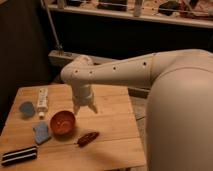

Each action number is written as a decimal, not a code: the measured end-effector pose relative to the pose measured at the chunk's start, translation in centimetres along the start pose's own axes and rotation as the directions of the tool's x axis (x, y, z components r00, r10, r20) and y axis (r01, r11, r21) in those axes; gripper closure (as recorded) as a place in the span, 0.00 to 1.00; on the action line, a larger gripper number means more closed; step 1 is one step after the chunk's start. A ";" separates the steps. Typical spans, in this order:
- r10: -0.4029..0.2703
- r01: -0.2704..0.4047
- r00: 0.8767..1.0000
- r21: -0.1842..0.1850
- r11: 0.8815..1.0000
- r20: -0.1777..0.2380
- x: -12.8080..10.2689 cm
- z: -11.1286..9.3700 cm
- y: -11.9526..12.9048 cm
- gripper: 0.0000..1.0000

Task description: Drag the ceramic bowl in a circle

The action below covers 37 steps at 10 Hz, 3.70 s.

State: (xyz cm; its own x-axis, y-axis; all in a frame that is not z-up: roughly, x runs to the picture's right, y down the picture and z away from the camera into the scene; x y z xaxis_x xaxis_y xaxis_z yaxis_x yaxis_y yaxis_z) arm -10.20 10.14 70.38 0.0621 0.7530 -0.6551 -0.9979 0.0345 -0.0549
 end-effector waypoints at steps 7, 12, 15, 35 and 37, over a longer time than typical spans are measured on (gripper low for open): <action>0.000 0.000 1.000 0.000 1.000 0.000 0.0 0.0 0.0 0.35; 0.000 0.000 1.000 0.000 1.000 0.000 0.0 0.0 0.0 0.35; 0.000 0.000 1.000 0.000 1.000 0.000 0.0 0.0 0.0 0.35; -0.451 0.449 0.892 0.123 0.885 -0.007 -2.9 12.7 7.7 0.35; -0.425 0.422 0.905 0.113 0.900 0.004 -3.3 13.1 6.9 0.37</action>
State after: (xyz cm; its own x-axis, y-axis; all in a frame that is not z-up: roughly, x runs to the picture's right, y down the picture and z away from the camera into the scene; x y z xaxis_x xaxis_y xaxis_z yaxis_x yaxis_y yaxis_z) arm -17.58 16.46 82.04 0.4804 0.6696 -0.5665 -0.8736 0.4230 -0.2407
